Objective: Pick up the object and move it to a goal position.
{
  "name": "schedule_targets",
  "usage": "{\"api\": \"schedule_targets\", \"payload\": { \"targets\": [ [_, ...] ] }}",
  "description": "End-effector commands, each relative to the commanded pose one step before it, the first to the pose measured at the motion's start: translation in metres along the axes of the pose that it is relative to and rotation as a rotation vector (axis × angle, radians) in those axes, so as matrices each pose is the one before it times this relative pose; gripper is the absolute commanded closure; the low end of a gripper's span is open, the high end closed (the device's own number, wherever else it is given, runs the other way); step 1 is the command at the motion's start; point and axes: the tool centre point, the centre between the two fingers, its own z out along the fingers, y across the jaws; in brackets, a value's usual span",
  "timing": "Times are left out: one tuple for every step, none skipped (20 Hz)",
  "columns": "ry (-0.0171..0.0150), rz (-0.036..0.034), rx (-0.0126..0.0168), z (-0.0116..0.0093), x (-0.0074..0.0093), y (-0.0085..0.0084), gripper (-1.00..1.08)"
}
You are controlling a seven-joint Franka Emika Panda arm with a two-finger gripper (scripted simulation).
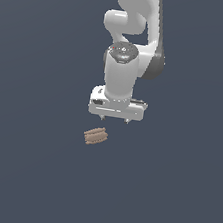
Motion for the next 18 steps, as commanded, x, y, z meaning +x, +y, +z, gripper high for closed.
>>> {"api": "schedule_targets", "payload": {
  "targets": [
    [-0.00007,0.03675,0.00039,0.00284,0.00083,0.00229,-0.92],
    [0.00008,0.01756,0.00019,0.0013,0.00045,0.00104,-0.92],
    [0.00009,0.01914,0.00018,0.00142,0.00051,0.00114,-0.92],
    [0.0001,0.02068,0.00015,0.00154,0.00057,0.00123,-0.92],
    [0.00012,0.02211,0.00012,0.00164,0.00063,0.00131,-0.92],
    [0.00015,0.02358,0.00009,0.00175,0.0007,0.00139,-0.92],
    [0.00018,0.02513,0.00006,0.00186,0.00077,0.00148,-0.92],
    [0.00021,0.02669,0.00002,0.00197,0.00085,0.00155,-0.92],
    [0.00025,0.02827,-0.00004,0.00209,0.00093,0.00163,-0.92],
    [0.0003,0.02985,-0.0001,0.0022,0.00102,0.00172,-0.92],
    [0.00036,0.0311,-0.00016,0.00229,0.00111,0.00177,-0.92],
    [0.00041,0.03122,-0.00022,0.00229,0.00116,0.00177,-0.92],
    [0.00046,0.03121,-0.00028,0.00229,0.00121,0.00174,-0.92],
    [0.00052,0.0312,-0.00033,0.00228,0.00125,0.00173,-0.92],
    [0.00058,0.03118,-0.00038,0.00227,0.0013,0.0017,-0.92],
    [0.00064,0.03118,-0.00043,0.00227,0.00134,0.00168,-0.92],
    [0.0007,0.03115,-0.00047,0.00226,0.00138,0.00165,-0.92],
    [0.00077,0.03115,-0.00051,0.00226,0.00143,0.00163,-0.92]
  ]
}}
